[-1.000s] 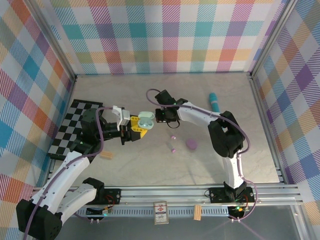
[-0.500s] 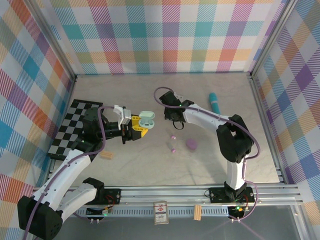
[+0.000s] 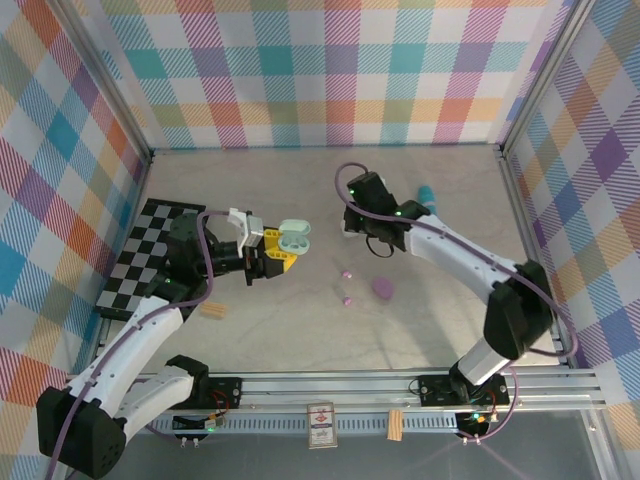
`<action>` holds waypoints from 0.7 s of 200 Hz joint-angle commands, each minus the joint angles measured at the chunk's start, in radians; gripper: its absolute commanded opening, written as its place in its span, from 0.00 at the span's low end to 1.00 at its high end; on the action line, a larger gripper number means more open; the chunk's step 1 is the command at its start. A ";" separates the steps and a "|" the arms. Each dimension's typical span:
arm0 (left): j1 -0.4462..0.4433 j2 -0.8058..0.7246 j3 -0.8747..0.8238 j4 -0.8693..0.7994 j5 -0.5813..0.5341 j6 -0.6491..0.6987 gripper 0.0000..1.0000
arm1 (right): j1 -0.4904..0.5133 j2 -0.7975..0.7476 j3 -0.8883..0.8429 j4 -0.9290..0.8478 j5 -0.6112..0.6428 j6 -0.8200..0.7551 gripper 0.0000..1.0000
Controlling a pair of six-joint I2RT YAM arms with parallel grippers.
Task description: Insert the wireless bluetooth earbuds into the charging case
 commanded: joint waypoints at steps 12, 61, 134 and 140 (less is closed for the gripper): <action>-0.001 0.026 0.005 0.062 0.018 0.000 0.36 | 0.010 -0.151 -0.020 0.052 -0.185 -0.204 0.17; -0.001 0.059 0.020 0.070 0.029 0.001 0.36 | 0.046 -0.331 -0.018 0.077 -0.516 -0.423 0.17; -0.001 0.065 0.023 0.084 0.048 -0.012 0.36 | 0.082 -0.326 0.006 0.140 -0.780 -0.494 0.17; -0.002 0.065 0.022 0.092 0.049 -0.017 0.36 | 0.091 -0.315 0.013 0.134 -0.776 -0.502 0.17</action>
